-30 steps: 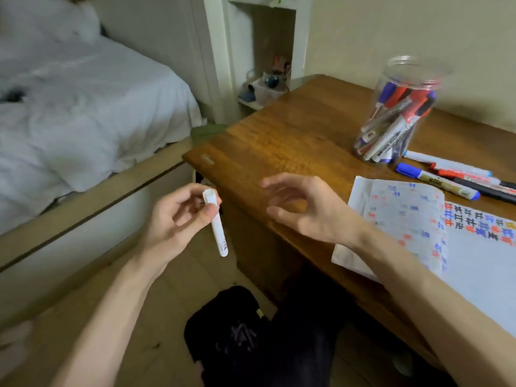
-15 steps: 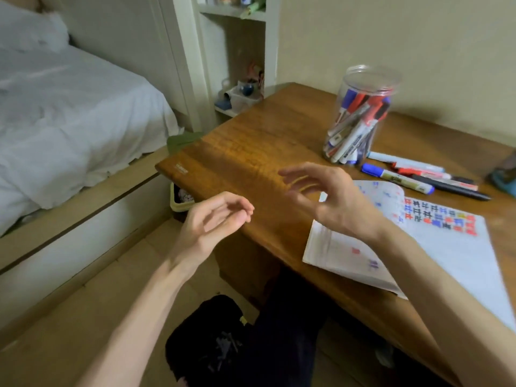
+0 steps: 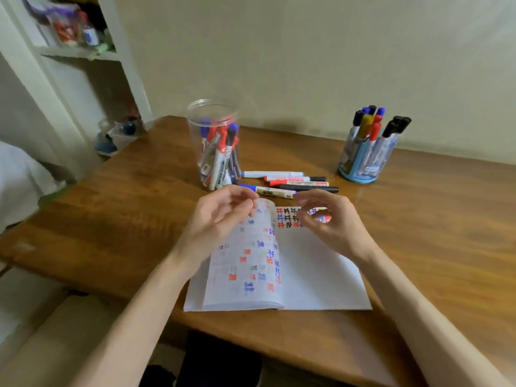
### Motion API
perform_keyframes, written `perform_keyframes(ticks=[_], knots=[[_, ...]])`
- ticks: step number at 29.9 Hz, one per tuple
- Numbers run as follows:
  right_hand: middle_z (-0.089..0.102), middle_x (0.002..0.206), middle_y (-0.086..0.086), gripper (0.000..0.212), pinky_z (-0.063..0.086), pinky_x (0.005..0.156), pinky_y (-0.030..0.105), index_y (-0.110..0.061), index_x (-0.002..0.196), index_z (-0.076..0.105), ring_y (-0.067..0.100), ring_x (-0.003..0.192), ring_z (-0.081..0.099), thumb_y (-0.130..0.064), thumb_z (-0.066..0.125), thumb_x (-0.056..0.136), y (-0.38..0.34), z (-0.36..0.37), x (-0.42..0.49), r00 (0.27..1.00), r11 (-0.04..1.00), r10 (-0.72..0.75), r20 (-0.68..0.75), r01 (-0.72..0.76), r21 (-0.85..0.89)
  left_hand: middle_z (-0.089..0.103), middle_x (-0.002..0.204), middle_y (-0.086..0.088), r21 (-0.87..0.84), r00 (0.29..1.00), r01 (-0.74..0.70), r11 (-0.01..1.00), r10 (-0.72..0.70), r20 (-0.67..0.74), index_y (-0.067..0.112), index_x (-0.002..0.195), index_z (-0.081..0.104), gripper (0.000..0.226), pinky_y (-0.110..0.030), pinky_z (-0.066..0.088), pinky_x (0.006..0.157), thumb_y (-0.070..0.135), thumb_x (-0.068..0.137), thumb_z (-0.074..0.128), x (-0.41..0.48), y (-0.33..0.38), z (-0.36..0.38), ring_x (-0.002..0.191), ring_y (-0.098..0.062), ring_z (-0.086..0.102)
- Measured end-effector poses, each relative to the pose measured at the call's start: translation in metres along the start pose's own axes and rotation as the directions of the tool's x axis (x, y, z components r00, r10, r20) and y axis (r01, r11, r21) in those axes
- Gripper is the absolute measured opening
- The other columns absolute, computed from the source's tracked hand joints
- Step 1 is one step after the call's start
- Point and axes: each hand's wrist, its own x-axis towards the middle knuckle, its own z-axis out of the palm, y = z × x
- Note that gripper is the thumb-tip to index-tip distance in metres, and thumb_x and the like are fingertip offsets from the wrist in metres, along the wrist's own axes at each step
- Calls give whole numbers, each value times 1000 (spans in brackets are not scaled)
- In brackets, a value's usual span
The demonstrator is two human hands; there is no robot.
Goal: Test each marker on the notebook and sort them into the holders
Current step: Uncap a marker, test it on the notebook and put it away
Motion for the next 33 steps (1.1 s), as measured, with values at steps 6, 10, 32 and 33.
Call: perform_keyframes(ticks=[6, 10, 32, 33], knots=[[76, 111, -8, 26, 57, 74, 19, -20, 117, 76, 6, 98, 71, -16, 78, 92, 15, -2, -1, 999, 999, 30, -42, -31, -20, 72, 109, 10, 287, 999, -19, 958, 30, -37, 20, 117, 69, 19, -25, 56, 94, 14, 100, 64, 57, -25, 25, 105, -4, 67], [74, 112, -9, 29, 58, 75, 17, -20, 121, 75, 4, 100, 69, -18, 79, 92, 13, -2, 1, 998, 999, 28, -50, -30, -43, 64, 127, 8, 657, 994, -10, 754, 79, -75, 26, 129, 63, 33, -30, 55, 99, 15, 97, 67, 84, -41, 31, 114, -5, 61], [71, 72, -7, 18, 47, 58, 20, -14, 95, 77, 4, 63, 59, -29, 69, 101, -10, -2, -5, 968, 855, 224, -111, -141, 499, 70, 109, 11, 381, 951, -309, 872, 274, 144, 22, 130, 62, 48, -9, 51, 82, 17, 86, 81, 72, -21, 65, 110, 0, 64], [70, 70, -2, 23, 48, 59, 24, -12, 89, 75, 9, 62, 58, -31, 69, 101, -10, -2, -5, 955, 840, 259, -141, -151, 521, 70, 111, 11, 395, 949, -314, 863, 278, 147, 22, 129, 62, 49, -9, 51, 83, 24, 84, 82, 72, -23, 66, 110, -1, 64]])
